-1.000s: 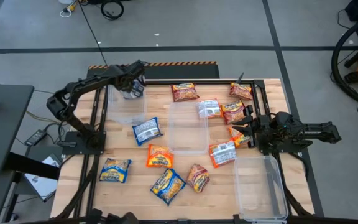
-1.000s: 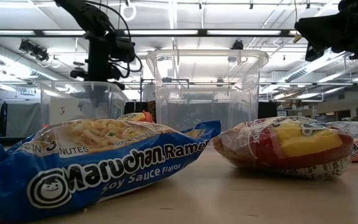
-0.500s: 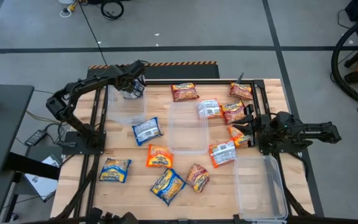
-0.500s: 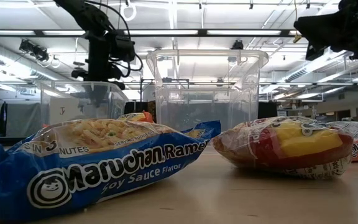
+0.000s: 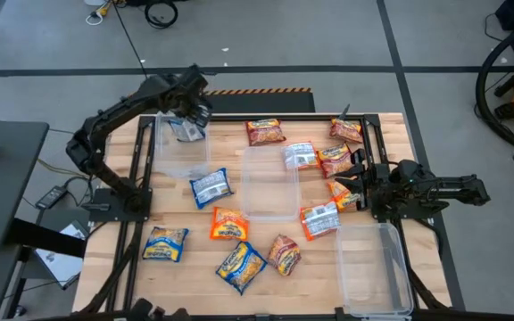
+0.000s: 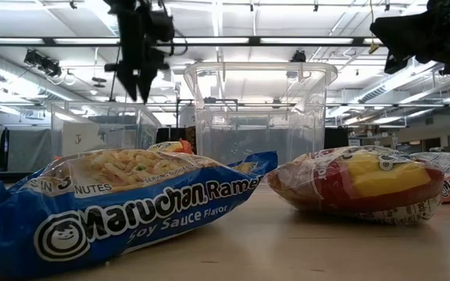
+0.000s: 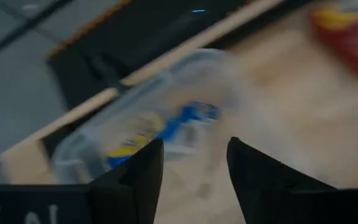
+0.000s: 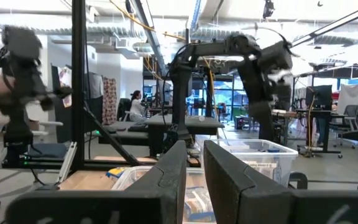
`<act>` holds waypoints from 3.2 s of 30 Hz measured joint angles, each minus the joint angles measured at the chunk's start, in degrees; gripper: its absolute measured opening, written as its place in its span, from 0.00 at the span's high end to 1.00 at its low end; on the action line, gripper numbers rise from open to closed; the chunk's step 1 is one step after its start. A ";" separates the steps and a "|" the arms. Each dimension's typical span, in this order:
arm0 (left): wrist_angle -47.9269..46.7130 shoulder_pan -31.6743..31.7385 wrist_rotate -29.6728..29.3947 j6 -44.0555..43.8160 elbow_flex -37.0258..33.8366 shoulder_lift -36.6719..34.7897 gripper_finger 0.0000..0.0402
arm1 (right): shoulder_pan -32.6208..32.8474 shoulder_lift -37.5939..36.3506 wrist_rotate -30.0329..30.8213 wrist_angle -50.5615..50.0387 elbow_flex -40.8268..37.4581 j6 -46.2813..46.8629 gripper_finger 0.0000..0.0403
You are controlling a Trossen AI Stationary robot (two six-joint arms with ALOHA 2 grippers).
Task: Sort Maruchan noodles
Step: Put the blue noodle pack into the top transparent bin
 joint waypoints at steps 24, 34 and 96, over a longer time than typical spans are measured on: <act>-4.43 -78.91 -9.53 -64.64 -3.34 -18.71 0.58 | 0.00 0.01 0.07 0.79 0.00 0.27 0.84; 4.57 -91.89 -12.00 -106.20 -27.24 -17.67 0.58 | 0.00 0.02 -0.04 0.77 0.00 4.37 0.84; 63.38 -53.28 -8.64 -85.69 -72.55 -26.35 0.98 | 0.00 0.01 0.46 0.33 0.00 5.02 0.84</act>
